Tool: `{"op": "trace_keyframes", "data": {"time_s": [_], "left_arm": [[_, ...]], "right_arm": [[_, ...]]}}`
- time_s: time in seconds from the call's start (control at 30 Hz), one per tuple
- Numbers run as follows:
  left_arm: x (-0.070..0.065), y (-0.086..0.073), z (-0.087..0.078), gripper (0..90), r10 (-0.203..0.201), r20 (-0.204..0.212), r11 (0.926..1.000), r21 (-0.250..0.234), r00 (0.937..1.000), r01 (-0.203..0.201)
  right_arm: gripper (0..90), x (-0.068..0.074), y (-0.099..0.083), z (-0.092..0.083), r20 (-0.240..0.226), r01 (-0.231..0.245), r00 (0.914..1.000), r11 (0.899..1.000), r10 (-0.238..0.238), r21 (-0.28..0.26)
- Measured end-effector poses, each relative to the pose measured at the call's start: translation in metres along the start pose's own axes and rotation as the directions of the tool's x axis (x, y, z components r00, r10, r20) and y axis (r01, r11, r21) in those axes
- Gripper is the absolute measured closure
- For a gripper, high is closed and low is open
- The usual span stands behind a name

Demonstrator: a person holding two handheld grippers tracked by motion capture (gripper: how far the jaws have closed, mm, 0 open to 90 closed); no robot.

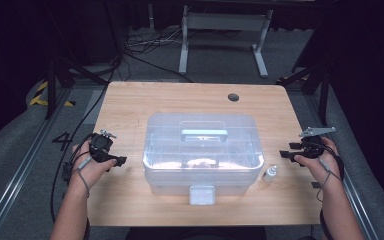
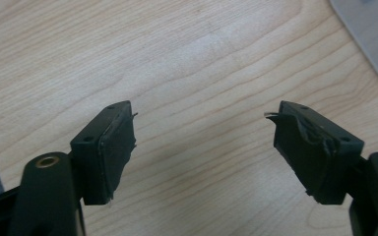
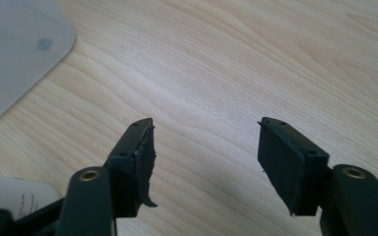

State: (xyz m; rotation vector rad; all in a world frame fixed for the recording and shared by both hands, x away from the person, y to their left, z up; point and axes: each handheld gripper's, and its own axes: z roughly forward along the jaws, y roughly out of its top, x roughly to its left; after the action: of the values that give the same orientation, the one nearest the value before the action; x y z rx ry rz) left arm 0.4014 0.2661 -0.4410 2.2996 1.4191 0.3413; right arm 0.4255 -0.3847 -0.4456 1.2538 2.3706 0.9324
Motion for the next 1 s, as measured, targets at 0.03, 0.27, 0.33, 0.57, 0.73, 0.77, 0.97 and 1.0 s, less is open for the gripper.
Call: {"op": "trace_keyframes", "data": {"time_s": [0.03,0.27,0.33,0.57,0.73,0.77,0.97,1.0], "left_arm": [[-0.001,0.000,-0.001,24.8,0.006,0.001,0.9999,-0.009,1.0000,-0.006],[-0.001,-0.001,-0.006,31.5,0.033,0.041,0.9966,-0.078,0.9986,-0.029],[-0.001,-0.002,-0.007,31.8,0.031,0.046,0.9959,-0.087,0.9985,-0.027],[-0.001,-0.002,-0.011,34.7,0.022,0.062,0.9952,-0.096,0.9978,-0.016],[-0.006,0.001,-0.020,38.9,0.003,0.089,0.9970,-0.077,0.9960,0.004],[-0.007,0.002,-0.021,39.9,0.004,0.095,0.9970,-0.077,0.9955,0.003],[-0.010,0.004,-0.025,37.6,0.035,0.088,0.9960,-0.085,0.9955,-0.027],[-0.010,0.004,-0.026,37.5,0.034,0.090,0.9960,-0.085,0.9953,-0.027]], "right_arm": [[39.2,0.000,0.000,0.000,-0.001,-0.002,1.0000,1.000,0.002,-0.004],[44.0,-0.001,0.000,-0.003,-0.015,0.011,0.9998,1.000,-0.011,-0.009],[44.1,-0.001,0.000,-0.003,-0.013,0.016,0.9998,1.000,-0.017,-0.007],[45.7,-0.001,0.001,-0.004,-0.027,0.015,0.9995,0.999,-0.016,-0.028],[46.4,0.000,0.001,-0.005,-0.040,-0.007,0.9992,0.999,0.005,-0.036],[46.2,0.000,0.001,-0.005,-0.041,-0.011,0.9991,0.999,0.010,-0.031],[46.4,0.002,0.004,-0.008,-0.036,-0.004,0.9993,0.999,0.003,-0.037],[46.6,0.002,0.004,-0.009,-0.034,-0.004,0.9994,0.999,0.002,-0.038]]}}
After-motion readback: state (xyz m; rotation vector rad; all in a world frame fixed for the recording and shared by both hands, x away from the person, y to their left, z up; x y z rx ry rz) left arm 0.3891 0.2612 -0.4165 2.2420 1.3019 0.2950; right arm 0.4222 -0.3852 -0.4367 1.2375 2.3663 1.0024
